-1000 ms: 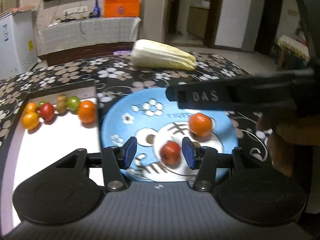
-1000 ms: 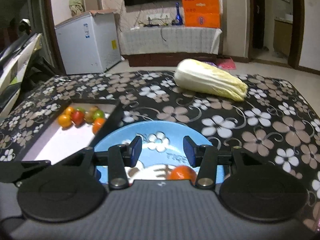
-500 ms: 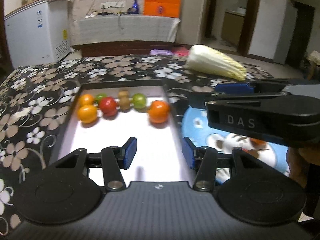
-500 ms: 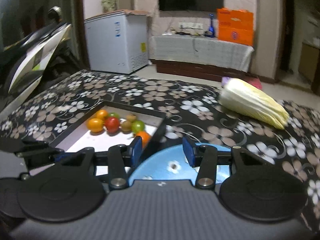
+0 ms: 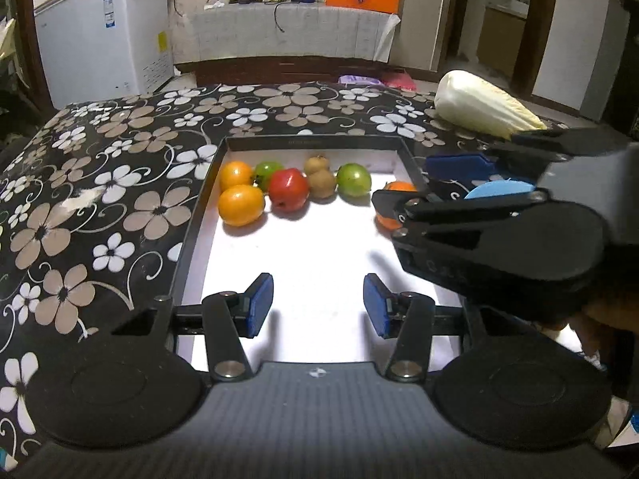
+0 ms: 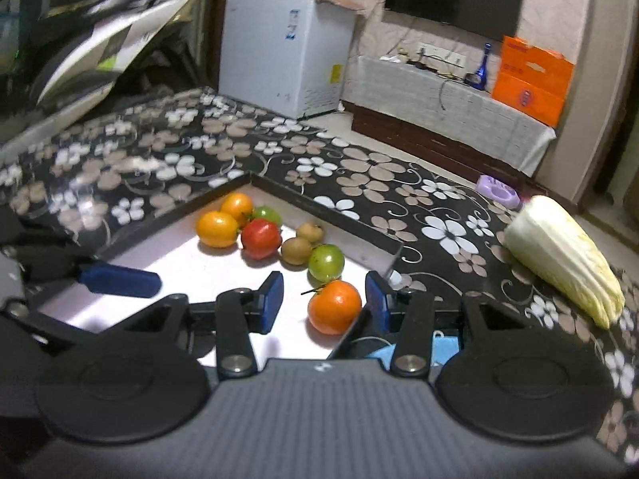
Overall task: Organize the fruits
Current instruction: 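Grasp another mandarin orange from the tray with the right tool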
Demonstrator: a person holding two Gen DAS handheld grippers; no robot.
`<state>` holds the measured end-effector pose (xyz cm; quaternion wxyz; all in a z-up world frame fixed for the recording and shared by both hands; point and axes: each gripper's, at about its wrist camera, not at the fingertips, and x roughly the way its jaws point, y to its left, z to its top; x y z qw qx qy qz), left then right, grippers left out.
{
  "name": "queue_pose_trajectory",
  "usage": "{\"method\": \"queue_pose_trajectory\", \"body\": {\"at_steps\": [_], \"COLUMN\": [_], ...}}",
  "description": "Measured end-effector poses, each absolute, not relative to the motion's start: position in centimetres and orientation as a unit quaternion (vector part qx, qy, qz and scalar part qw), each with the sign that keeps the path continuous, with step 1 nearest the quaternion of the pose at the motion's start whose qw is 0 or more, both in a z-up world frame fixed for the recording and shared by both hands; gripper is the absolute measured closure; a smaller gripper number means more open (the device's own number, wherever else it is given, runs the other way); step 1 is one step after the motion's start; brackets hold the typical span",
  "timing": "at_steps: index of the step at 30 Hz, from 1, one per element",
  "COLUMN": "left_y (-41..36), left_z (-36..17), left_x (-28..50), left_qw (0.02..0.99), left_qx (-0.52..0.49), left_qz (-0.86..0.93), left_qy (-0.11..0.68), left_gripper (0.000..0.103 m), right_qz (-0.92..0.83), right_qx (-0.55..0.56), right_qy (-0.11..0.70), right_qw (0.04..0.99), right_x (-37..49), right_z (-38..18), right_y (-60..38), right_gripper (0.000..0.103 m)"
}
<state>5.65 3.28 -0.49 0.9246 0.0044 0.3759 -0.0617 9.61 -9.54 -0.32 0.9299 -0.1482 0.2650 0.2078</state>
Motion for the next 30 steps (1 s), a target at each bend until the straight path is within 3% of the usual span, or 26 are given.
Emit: {"method": "queue_pose_trajectory", "body": {"at_steps": [11,18,22,26,30], "left_y": [3.8,5.0,5.2,5.1,5.2], "left_z": [-1.7,-2.3,-2.2,-2.3,-2.2], "left_x": [6.0,6.2,6.2,6.4,6.7], "left_qw": [0.915,0.911,0.913,0.912,0.91], "left_qx": [0.011,0.012,0.011,0.011,0.007], "left_qz": [-0.054,-0.04,-0.039,-0.039,-0.042], "left_qy": [0.4,0.41,0.406,0.407,0.412], "left_gripper": [0.047,0.047,0.047,0.047,0.047], "right_qz": [0.208,0.19,0.178,0.19,0.223], "right_qx": [-0.225,-0.347,-0.382,-0.347,-0.197], "right_qy": [0.282,0.264,0.258,0.267,0.299], "right_qw": [0.909,0.88,0.869,0.879,0.907], "right_x": [11.2,10.7,10.7,10.7,11.4], "right_z": [-2.1,-3.8,-4.0,-3.2,-1.2], "right_y": [-7.4,-5.3,-4.8,-5.6,-8.1], "right_gripper": [0.056,0.056,0.062,0.063,0.063]}}
